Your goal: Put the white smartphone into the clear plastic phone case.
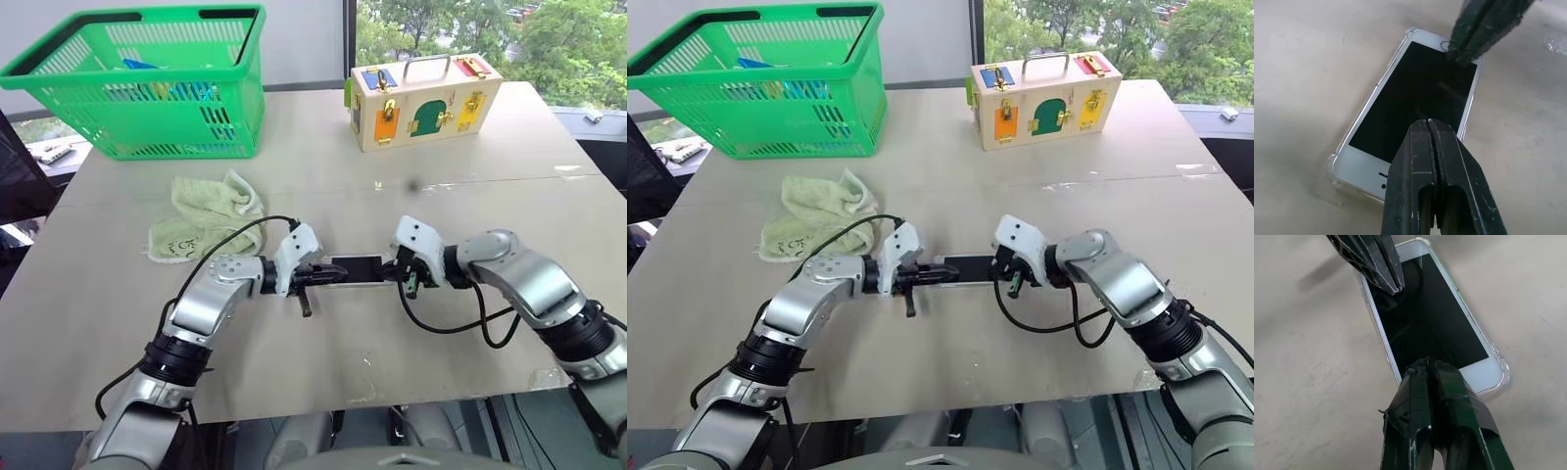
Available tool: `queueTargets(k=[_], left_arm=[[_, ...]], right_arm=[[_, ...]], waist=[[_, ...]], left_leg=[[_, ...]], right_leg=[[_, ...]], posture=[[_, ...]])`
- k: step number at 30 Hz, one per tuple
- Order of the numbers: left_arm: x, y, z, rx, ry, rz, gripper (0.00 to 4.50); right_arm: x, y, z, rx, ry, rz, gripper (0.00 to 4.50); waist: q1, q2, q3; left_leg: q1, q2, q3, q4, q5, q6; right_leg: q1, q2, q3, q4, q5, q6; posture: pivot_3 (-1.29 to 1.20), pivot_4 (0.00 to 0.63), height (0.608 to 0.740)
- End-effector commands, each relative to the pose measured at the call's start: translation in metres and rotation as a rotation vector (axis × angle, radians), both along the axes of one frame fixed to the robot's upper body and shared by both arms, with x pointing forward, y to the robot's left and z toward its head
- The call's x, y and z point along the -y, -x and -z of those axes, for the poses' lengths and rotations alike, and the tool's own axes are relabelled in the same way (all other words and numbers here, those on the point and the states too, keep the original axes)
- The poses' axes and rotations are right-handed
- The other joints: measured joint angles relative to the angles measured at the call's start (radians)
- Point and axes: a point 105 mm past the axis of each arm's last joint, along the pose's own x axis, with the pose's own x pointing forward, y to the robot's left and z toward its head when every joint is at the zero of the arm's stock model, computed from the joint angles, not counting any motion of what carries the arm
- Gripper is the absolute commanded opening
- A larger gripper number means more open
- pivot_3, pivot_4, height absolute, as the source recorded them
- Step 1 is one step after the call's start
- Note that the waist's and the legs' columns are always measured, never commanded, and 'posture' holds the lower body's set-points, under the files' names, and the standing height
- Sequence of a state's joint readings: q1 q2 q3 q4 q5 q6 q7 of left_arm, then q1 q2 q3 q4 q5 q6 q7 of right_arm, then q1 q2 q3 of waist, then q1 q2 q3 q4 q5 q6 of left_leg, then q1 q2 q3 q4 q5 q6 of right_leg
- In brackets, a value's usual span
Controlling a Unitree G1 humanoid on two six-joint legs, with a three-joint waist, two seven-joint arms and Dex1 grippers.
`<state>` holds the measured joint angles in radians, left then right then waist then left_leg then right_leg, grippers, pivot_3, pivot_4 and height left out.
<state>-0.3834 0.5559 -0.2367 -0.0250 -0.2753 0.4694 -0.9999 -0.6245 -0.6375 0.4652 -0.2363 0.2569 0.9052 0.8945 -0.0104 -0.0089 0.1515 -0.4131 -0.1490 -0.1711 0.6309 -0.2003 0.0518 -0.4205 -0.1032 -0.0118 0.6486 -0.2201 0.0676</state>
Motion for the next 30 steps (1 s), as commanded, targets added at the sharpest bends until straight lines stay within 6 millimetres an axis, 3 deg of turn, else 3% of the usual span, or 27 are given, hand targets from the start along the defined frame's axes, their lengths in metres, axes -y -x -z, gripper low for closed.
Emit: queueTargets(k=[1,8,13,22,26,30], left_arm=[[-0.006,0.004,0.017,-0.038,-0.047,-0.017,0.03],[-0.007,0.005,0.032,-0.044,-0.052,-0.032,0.03],[-0.01,0.005,0.039,-0.045,-0.052,-0.039,0.03],[-0.009,0.006,0.044,-0.05,-0.049,-0.043,0.03],[-0.006,0.007,0.042,-0.048,-0.044,-0.042,0.03],[-0.006,0.007,0.042,-0.049,-0.043,-0.047,0.03]], right_arm=[[0.008,0.0,0.015,-0.081,0.073,-0.012,0.06],[0.018,-0.009,0.034,-0.188,0.209,-0.031,0.06],[0.022,-0.004,0.049,-0.253,0.3,-0.097,0.06],[0.012,0.004,0.067,-0.309,0.35,-0.188,0.06],[0.009,0.001,0.073,-0.317,0.367,-0.189,0.06],[0.01,0.002,0.08,-0.337,0.391,-0.199,0.06]], waist=[[0.0,0.0,0.0],[0.002,-0.001,-0.003],[0.002,0.001,-0.015],[0.001,0.0,-0.039],[-0.001,0.0,-0.043],[-0.003,0.001,-0.049]], left_leg=[[0.001,0.0,0.0,0.0,0.0,0.0],[0.009,0.0,0.0,-0.001,-0.001,0.0],[0.015,0.0,0.0,-0.004,-0.003,-0.004],[0.02,0.0,0.0,-0.007,-0.003,-0.004],[0.032,0.001,0.0,-0.015,-0.003,-0.004],[0.034,0.002,0.0,-0.018,-0.004,-0.004]], right_leg=[[0.001,0.0,0.0,0.0,0.0,0.0],[0.009,0.0,0.0,-0.001,0.0,0.0],[0.014,0.0,0.0,-0.002,-0.003,0.005],[0.016,0.0,0.001,-0.002,-0.003,0.005],[0.027,0.0,0.003,-0.005,-0.006,0.001],[0.027,0.001,0.003,-0.005,-0.007,0.0]], posture=[[0.0,0.15,0.74],[0.0,0.15,0.74],[0.0,0.15,0.74],[0.0,0.15,0.74],[0.0,0.15,0.74],[0.0,0.15,0.74]])
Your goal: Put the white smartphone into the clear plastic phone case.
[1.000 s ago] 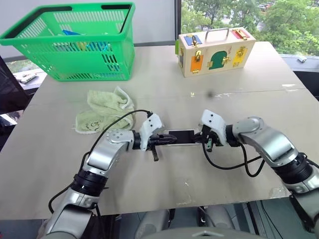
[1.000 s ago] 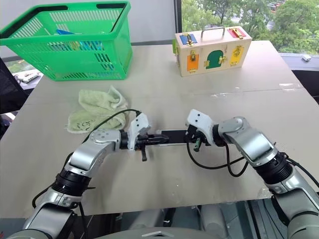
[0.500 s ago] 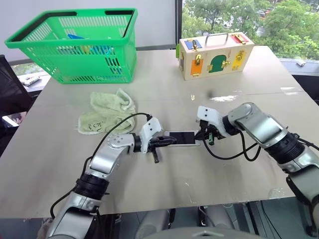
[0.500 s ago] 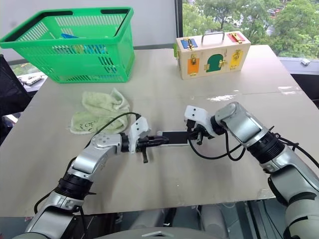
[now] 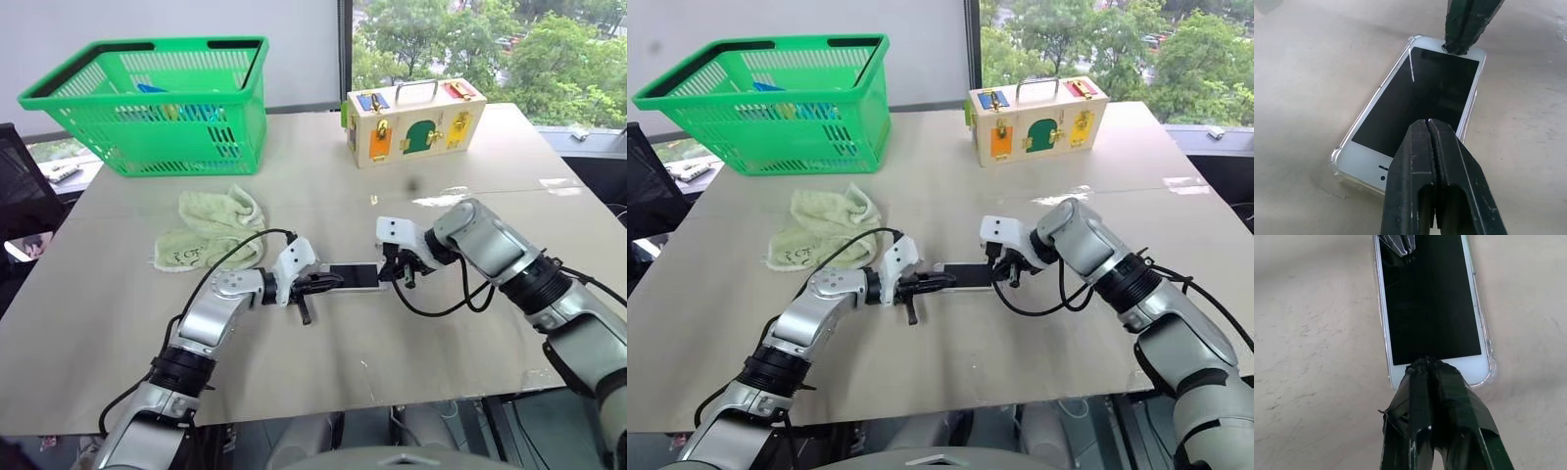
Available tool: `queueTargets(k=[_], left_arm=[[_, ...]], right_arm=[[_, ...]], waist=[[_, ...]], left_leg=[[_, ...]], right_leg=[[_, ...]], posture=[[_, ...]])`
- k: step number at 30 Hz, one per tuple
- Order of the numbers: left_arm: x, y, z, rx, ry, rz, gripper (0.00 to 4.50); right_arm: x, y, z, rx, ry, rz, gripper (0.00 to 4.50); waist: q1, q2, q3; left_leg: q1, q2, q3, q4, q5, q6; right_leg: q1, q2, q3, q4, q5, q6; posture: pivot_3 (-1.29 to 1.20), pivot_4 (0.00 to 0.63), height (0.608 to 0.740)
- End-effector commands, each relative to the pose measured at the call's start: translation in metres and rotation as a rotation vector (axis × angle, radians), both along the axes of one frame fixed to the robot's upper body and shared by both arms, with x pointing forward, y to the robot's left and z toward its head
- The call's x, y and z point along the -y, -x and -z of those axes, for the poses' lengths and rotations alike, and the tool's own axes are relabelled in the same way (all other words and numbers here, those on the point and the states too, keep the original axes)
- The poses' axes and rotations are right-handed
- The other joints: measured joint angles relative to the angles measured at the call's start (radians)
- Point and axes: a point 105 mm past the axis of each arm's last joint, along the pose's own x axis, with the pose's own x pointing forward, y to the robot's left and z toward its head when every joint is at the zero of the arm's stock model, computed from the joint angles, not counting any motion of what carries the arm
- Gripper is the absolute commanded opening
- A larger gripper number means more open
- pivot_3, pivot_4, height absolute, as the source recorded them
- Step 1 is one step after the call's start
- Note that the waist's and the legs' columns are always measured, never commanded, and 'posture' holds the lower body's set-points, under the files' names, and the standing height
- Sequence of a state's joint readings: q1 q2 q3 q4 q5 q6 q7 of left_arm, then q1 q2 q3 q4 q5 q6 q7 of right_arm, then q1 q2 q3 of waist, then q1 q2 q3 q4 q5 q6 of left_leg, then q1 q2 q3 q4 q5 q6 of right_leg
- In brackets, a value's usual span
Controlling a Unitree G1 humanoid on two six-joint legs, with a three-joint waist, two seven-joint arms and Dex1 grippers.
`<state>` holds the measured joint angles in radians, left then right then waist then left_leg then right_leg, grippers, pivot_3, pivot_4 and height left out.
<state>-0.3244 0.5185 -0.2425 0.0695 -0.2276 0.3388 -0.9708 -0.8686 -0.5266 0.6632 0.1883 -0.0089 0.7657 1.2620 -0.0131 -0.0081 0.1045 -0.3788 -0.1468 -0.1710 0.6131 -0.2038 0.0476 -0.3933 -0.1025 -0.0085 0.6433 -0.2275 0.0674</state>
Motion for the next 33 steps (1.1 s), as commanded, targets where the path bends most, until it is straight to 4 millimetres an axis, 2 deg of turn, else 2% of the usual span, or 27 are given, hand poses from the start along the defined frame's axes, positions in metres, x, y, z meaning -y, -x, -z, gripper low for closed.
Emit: queueTargets(k=[1,9,24,33], left_arm=[[-0.001,0.006,0.016,-0.055,-0.042,-0.006,0.03],[0.002,0.008,0.013,-0.056,-0.041,-0.01,0.03],[0.012,0.012,-0.012,-0.053,-0.043,-0.009,0.03],[0.01,0.012,-0.014,-0.062,-0.051,-0.019,0.03]], right_arm=[[0.017,0.025,0.06,-0.173,0.166,0.003,0.06],[0.019,0.032,0.076,-0.211,0.201,-0.01,0.06],[0.029,0.045,0.098,-0.272,0.241,0.013,0.06],[0.03,0.051,0.105,-0.294,0.259,0.009,0.06]], waist=[[0.0,0.001,-0.004],[0.0,0.002,-0.01],[0.0,-0.001,-0.017],[0.0,-0.003,-0.019]], left_leg=[[0.0,0.0,0.0,0.0,0.0,0.0],[0.001,0.0,0.0,-0.001,0.0,0.0],[0.002,0.002,0.0,-0.005,-0.001,-0.001],[0.003,0.003,0.0,-0.007,-0.001,-0.002]], right_leg=[[0.0,0.0,0.0,0.0,0.0,0.0],[0.0,0.001,0.0,0.0,0.0,-0.001],[0.0,0.001,0.001,0.0,-0.003,-0.004],[0.0,0.001,0.001,0.0,-0.004,-0.004]], posture=[[0.0,0.15,0.74],[0.0,0.15,0.74],[0.0,0.15,0.74],[0.0,0.15,0.74]])
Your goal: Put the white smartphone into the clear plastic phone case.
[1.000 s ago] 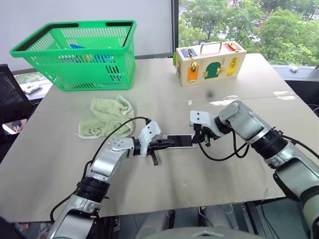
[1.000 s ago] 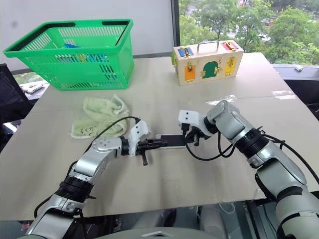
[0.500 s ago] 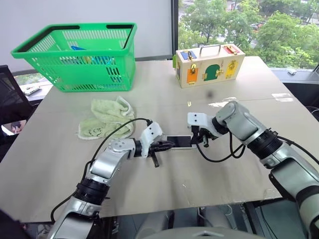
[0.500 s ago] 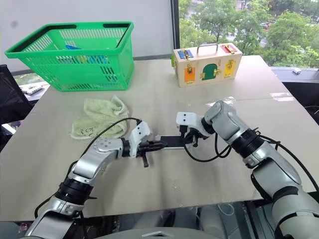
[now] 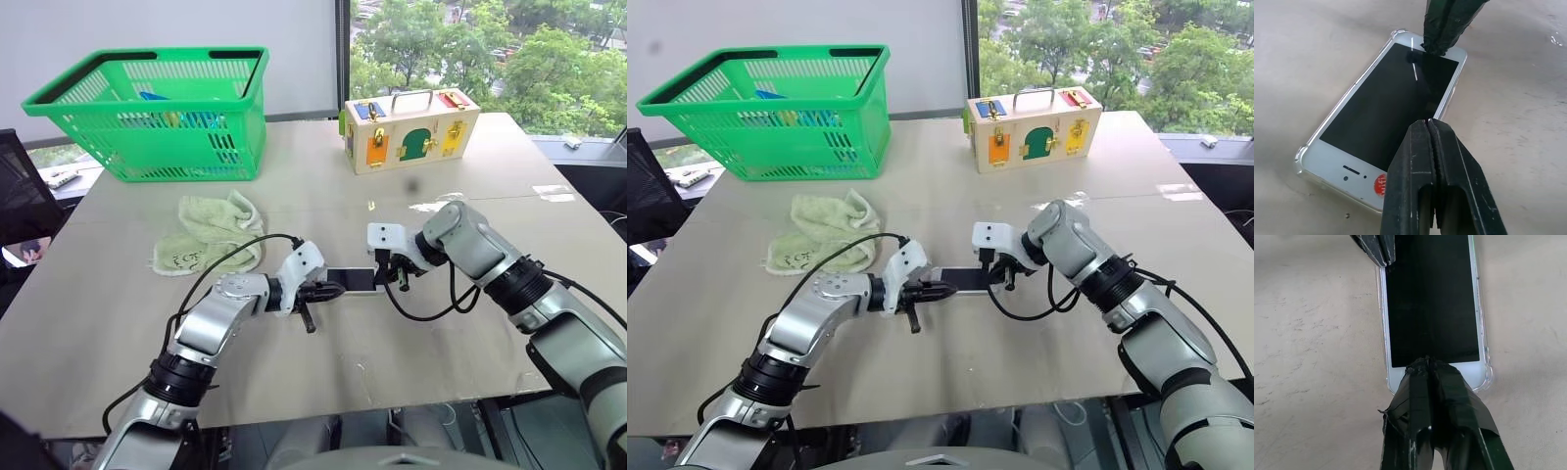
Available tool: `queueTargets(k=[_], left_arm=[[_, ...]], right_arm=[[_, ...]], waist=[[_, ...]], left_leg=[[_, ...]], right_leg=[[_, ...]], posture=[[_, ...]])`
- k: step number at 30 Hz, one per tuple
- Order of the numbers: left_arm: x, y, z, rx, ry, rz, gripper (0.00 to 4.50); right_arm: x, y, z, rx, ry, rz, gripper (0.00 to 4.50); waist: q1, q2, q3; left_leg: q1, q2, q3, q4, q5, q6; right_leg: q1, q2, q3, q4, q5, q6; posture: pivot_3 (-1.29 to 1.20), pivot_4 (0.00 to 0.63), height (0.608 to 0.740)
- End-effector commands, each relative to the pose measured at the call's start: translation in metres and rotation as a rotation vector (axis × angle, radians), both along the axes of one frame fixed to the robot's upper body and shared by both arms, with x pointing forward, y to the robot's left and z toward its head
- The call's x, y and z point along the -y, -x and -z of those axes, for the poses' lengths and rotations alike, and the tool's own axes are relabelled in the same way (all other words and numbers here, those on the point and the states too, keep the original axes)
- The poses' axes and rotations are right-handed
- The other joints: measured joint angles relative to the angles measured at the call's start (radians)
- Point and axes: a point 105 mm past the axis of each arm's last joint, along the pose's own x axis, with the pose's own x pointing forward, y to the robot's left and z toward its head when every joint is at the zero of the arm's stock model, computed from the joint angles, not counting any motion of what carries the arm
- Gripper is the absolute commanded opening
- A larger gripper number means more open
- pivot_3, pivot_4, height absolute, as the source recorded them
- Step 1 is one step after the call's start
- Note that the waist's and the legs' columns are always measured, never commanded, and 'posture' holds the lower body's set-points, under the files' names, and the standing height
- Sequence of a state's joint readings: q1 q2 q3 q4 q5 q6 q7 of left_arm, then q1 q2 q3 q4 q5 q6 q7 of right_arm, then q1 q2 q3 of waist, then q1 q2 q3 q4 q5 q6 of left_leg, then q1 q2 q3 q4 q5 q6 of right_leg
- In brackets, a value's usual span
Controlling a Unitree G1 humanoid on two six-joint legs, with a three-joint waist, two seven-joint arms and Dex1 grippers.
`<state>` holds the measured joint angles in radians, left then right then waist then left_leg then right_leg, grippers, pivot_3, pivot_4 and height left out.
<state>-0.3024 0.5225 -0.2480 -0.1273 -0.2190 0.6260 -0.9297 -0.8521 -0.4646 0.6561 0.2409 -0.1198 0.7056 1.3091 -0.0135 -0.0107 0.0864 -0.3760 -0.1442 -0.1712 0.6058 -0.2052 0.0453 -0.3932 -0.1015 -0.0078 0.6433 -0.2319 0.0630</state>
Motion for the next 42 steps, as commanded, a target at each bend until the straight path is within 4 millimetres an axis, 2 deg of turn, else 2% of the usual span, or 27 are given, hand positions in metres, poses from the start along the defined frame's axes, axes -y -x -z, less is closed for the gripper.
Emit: queueTargets(k=[1,8,13,19,21,23,25,27,28,30,32,34,37,40,41,42], left_arm=[[0.002,-0.001,-0.01,0.041,0.003,0.016,0.03],[-0.002,-0.001,-0.006,0.034,-0.001,0.007,0.03],[-0.003,-0.001,-0.004,0.034,-0.001,0.003,0.03],[-0.001,-0.002,-0.013,0.046,0.003,0.005,0.03],[0.0,-0.003,-0.017,0.052,0.013,0.001,0.03],[0.001,-0.003,-0.023,0.063,0.035,-0.003,0.03],[0.001,-0.003,-0.027,0.069,0.052,-0.01,0.03],[0.001,-0.003,-0.029,0.074,0.072,-0.02,0.03],[0.001,-0.003,-0.03,0.077,0.09,-0.025,0.03],[0.003,-0.004,-0.034,0.085,0.132,-0.034,0.03],[0.003,-0.005,-0.037,0.089,0.16,-0.044,0.03],[0.003,-0.006,-0.041,0.104,0.194,-0.046,0.03],[0.0,-0.008,-0.05,0.13,0.26,-0.051,0.0],[-0.004,-0.01,-0.064,0.152,0.354,-0.072,0.0],[-0.007,-0.012,-0.07,0.16,0.392,-0.084,0.57],[-0.01,-0.013,-0.075,0.165,0.418,-0.095,0.9]], right_arm=[[0.036,0.052,0.095,-0.296,0.232,0.06,0.06],[0.039,0.058,0.1,-0.314,0.245,0.061,0.06],[0.042,0.058,0.103,-0.318,0.252,0.071,0.06],[0.038,0.052,0.101,-0.292,0.205,0.098,0.06],[0.019,0.046,0.087,-0.27,0.052,0.117,0.06],[-0.001,0.039,0.061,-0.215,-0.146,0.128,0.06],[-0.01,0.035,0.036,-0.156,-0.304,0.146,0.06],[-0.012,0.034,0.013,-0.08,-0.432,0.166,0.06],[-0.012,0.035,0.001,-0.033,-0.492,0.169,0.06],[-0.009,0.035,-0.017,0.051,-0.584,0.2,0.06],[-0.008,0.035,-0.027,0.101,-0.631,0.216,0.06],[-0.004,0.036,-0.039,0.163,-0.667,0.235,0.06],[0.007,0.036,-0.057,0.253,-0.725,0.282,0.94],[0.017,0.037,-0.066,0.302,-0.742,0.321,2.25],[0.021,0.038,-0.071,0.319,-0.751,0.335,2.82],[0.024,0.038,-0.075,0.335,-0.761,0.348,3.3]], waist=[[0.0,0.0,-0.001],[0.001,-0.001,-0.004],[0.002,-0.001,-0.004],[0.002,-0.002,-0.004],[0.0,-0.003,-0.003],[-0.003,-0.004,0.0],[-0.005,-0.006,0.008],[-0.01,-0.006,0.017],[-0.01,-0.001,0.021],[-0.01,0.004,0.027],[-0.01,0.005,0.035],[-0.009,0.006,0.045],[0.001,0.006,0.059],[0.012,0.003,0.065],[0.016,0.002,0.067],[0.02,0.002,0.069]], left_leg=[[0.0,0.0,0.0,0.0,0.0,0.0],[-0.001,0.0,0.0,-0.004,-0.001,-0.001],[0.008,0.0,0.0,-0.008,-0.004,-0.002],[0.013,0.001,0.0,-0.008,-0.01,-0.002],[0.013,0.002,0.0,-0.009,-0.011,-0.002],[0.013,0.003,0.001,-0.009,-0.011,-0.003],[0.012,0.006,0.001,-0.009,-0.013,-0.004],[0.011,0.009,0.001,-0.009,-0.014,-0.006],[0.009,0.01,0.001,-0.009,-0.014,-0.007],[-0.005,0.011,0.001,-0.008,-0.013,-0.008],[-0.015,0.013,-0.001,-0.005,-0.01,-0.014],[-0.019,0.013,-0.002,-0.002,-0.011,-0.017],[-0.024,0.012,-0.003,0.005,-0.013,-0.018],[-0.026,0.011,-0.003,0.007,-0.015,-0.015],[-0.026,0.011,-0.003,0.008,-0.015,-0.015],[-0.026,0.011,-0.003,0.008,-0.015,-0.015]], right_leg=[[0.0,0.0,0.0,0.0,0.0,0.0],[0.002,-0.001,0.0,0.0,-0.006,0.001],[0.01,-0.002,0.0,-0.001,-0.013,0.0],[0.015,-0.002,0.0,-0.001,-0.019,0.0],[0.015,-0.002,0.0,-0.001,-0.019,-0.001],[0.015,-0.001,-0.001,-0.001,-0.02,-0.001],[0.014,0.001,-0.001,-0.001,-0.02,-0.002],[0.007,0.004,-0.002,-0.001,-0.021,-0.003],[0.003,0.005,-0.002,-0.001,-0.02,-0.003],[-0.013,0.007,-0.002,0.0,-0.015,-0.003],[-0.023,0.011,-0.002,0.003,-0.01,-0.012],[-0.026,0.013,-0.002,0.003,-0.011,-0.015],[-0.028,0.013,-0.001,0.001,-0.011,-0.015],[-0.027,0.012,-0.001,-0.001,-0.011,-0.013],[-0.027,0.012,-0.002,-0.001,-0.011,-0.013],[-0.027,0.012,-0.002,-0.001,-0.011,-0.013]], posture=[[0.0,0.15,0.74],[0.0,0.15,0.74],[0.0,0.15,0.74],[0.0,0.15,0.74],[0.0,0.15,0.74],[0.0,0.15,0.74],[0.0,0.15,0.74],[0.0,0.15,0.74],[0.0,0.15,0.74],[0.0,0.15,0.74],[0.0,0.15,0.74],[0.0,0.15,0.74],[0.0,0.15,0.74],[0.0,0.15,0.74],[0.0,0.15,0.74],[0.0,0.15,0.74]])
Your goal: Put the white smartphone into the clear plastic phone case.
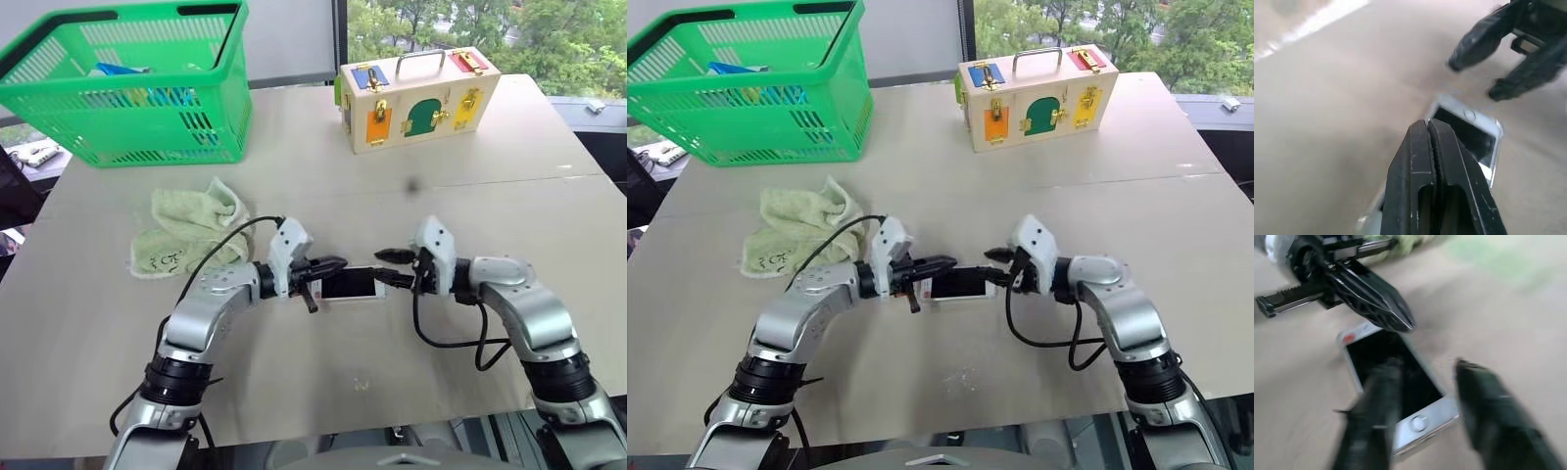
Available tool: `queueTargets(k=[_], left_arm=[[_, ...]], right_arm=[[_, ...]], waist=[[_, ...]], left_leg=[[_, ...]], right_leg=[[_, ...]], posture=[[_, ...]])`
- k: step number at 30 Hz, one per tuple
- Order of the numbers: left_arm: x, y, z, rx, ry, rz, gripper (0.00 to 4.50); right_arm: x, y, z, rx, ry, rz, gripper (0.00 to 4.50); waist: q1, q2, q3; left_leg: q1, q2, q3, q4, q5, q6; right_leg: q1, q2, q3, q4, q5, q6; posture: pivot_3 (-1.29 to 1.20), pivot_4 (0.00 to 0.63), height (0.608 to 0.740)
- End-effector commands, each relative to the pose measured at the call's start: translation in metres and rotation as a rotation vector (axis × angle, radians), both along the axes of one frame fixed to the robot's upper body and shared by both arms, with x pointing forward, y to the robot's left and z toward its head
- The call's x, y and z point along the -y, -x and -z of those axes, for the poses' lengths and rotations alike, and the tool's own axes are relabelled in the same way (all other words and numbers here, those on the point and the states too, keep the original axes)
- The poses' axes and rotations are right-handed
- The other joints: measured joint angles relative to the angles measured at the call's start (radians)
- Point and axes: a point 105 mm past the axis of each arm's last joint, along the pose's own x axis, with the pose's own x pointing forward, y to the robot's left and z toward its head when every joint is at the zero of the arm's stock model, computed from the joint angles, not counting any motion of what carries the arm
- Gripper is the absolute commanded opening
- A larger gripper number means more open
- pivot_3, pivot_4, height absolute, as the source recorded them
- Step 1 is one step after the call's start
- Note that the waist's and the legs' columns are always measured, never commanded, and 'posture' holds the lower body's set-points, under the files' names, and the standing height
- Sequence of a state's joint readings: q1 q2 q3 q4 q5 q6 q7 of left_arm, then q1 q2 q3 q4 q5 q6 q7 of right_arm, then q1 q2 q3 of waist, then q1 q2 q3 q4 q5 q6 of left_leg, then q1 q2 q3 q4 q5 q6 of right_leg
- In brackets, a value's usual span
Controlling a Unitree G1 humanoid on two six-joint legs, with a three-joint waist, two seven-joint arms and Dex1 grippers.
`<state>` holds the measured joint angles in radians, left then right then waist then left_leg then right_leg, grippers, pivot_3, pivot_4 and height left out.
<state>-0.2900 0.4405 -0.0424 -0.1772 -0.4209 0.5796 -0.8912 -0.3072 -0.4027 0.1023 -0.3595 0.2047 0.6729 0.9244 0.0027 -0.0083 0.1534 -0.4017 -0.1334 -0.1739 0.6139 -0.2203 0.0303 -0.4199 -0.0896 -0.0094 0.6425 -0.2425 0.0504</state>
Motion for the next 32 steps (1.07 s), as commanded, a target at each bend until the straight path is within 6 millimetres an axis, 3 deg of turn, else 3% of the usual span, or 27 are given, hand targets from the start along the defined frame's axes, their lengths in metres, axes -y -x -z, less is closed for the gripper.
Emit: queueTargets(k=[1,2,3,8,13,21,28,32], left_arm=[[-0.009,0.0,-0.024,0.056,0.104,-0.008,1.32],[-0.012,0.0,-0.025,0.06,0.104,-0.009,1.84],[-0.016,0.001,-0.025,0.061,0.104,-0.011,2.18],[-0.035,0.01,-0.029,0.065,0.114,-0.019,4.48],[-0.056,0.024,-0.025,0.062,0.092,-0.037,4.48],[-0.094,0.052,0.002,0.006,-0.031,-0.092,4.48],[-0.103,0.067,0.003,-0.008,-0.034,-0.139,4.48],[-0.102,0.071,0.002,-0.005,-0.029,-0.147,4.48]], right_arm=[[0.01,0.005,-0.026,0.086,-0.048,0.04,3.76],[0.014,0.006,-0.03,0.098,-0.053,0.053,4.27],[0.017,0.008,-0.033,0.107,-0.058,0.063,4.49],[0.039,0.022,-0.043,0.136,-0.057,0.123,4.5],[0.06,0.04,-0.044,0.149,-0.031,0.188,4.5],[0.094,0.075,-0.033,0.173,0.096,0.236,4.5],[0.129,0.096,-0.018,0.177,0.166,0.335,4.5],[0.135,0.099,-0.015,0.183,0.166,0.359,4.5]], waist=[[0.006,0.0,0.004],[0.01,0.0,0.006],[0.011,-0.001,0.007],[0.012,-0.001,0.008],[0.012,-0.001,0.008],[0.015,0.0,0.009],[0.016,0.0,0.009],[0.016,0.0,0.009]], left_leg=[[0.0,0.0,0.0,0.0,0.0,0.0],[0.0,0.0,0.0,0.0,0.0,0.0],[0.0,0.0,0.0,0.0,0.0,0.0],[0.0,0.001,0.0,0.0,0.0,0.0],[0.0,0.001,0.001,0.001,0.0,0.0],[0.002,0.001,0.002,0.001,-0.001,0.002],[0.004,0.002,0.002,0.003,-0.004,0.006],[0.005,0.002,0.002,0.004,-0.004,0.006]], right_leg=[[0.0,0.0,0.0,0.0,0.0,0.0],[0.0,0.0,0.0,0.0,0.0,0.0],[0.0,0.0,0.0,0.0,0.0,0.0],[0.0,0.001,0.0,0.001,0.0,0.0],[0.0,0.0,0.0,0.001,0.0,0.0],[0.002,0.0,0.0,0.001,0.0,0.0],[0.006,0.001,0.0,0.001,-0.001,0.005],[0.006,0.001,0.0,0.001,-0.001,0.005]], posture=[[0.0,0.15,0.74],[0.0,0.15,0.74],[0.0,0.15,0.74],[0.0,0.15,0.74],[0.0,0.15,0.74],[0.0,0.15,0.74],[0.0,0.15,0.74],[0.0,0.15,0.74]])
